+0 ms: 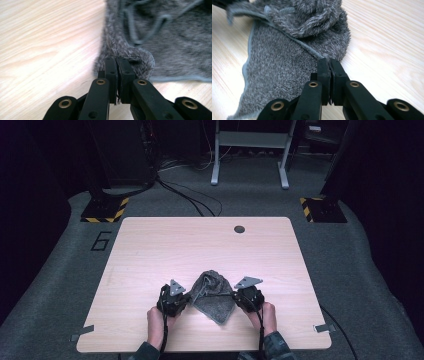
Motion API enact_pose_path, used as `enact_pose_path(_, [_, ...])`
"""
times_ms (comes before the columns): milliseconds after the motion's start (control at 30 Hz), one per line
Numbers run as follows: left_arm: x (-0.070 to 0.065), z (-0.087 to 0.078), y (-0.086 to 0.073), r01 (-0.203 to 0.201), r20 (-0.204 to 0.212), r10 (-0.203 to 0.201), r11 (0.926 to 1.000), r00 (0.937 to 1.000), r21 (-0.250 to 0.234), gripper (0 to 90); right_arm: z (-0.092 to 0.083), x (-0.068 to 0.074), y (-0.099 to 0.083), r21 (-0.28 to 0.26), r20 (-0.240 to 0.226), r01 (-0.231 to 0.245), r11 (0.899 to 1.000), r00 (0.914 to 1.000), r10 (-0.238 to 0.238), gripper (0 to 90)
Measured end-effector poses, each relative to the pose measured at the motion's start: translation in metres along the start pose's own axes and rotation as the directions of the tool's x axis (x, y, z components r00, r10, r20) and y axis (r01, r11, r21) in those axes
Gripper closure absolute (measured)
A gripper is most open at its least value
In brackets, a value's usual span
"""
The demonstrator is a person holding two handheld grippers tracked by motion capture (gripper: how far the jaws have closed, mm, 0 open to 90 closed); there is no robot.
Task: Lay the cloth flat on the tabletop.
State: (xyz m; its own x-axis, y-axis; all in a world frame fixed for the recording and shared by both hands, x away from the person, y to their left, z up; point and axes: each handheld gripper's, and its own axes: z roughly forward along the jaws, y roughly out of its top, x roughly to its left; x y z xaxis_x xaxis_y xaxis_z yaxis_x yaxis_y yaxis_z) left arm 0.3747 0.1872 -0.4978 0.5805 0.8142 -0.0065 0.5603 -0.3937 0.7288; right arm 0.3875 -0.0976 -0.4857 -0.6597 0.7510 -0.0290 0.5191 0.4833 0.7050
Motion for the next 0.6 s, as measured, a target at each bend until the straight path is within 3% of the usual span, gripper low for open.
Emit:
enact_pose_path(167, [0.01,-0.003,-0.002,0.038,0.009,-0.038,0.9993,0.9992,0.0,87.4,-0.01,-0.015,-0.011,-0.001,0.02,-0.045,0.999,0.9988,0.045,87.9])
enact_pose_path(300, [0.013,-0.002,-0.002,0.041,0.019,-0.041,0.9991,0.999,0.01,85.7,-0.012,-0.026,-0.019,0.006,0.024,-0.097,0.995,0.995,0.097,86.2])
enact_pose_path(367, [0.012,-0.003,-0.002,0.051,0.027,-0.051,0.9987,0.9983,0.001,79.1,-0.012,-0.027,-0.022,0.015,0.033,-0.096,0.995,0.9948,0.096,81.4])
enact_pose_path(433, [0.011,-0.004,-0.002,0.047,0.022,-0.047,0.9989,0.9986,0.01,66.9,-0.013,-0.025,-0.022,0.013,0.025,-0.106,0.994,0.9941,0.105,76.5])
enact_pose_path(500, [0.01,-0.007,-0.003,0.052,0.016,-0.052,0.9986,0.9985,0.007,57.2,-0.015,-0.025,-0.02,-0.001,0.017,-0.085,0.996,0.9962,0.085,70.9])
enact_pose_path(600, [0.007,-0.011,-0.003,0.039,0.011,-0.039,0.9992,0.9992,0.01,41.9,-0.02,-0.018,-0.014,-0.022,-0.001,-0.098,0.995,0.9952,0.098,60.0])
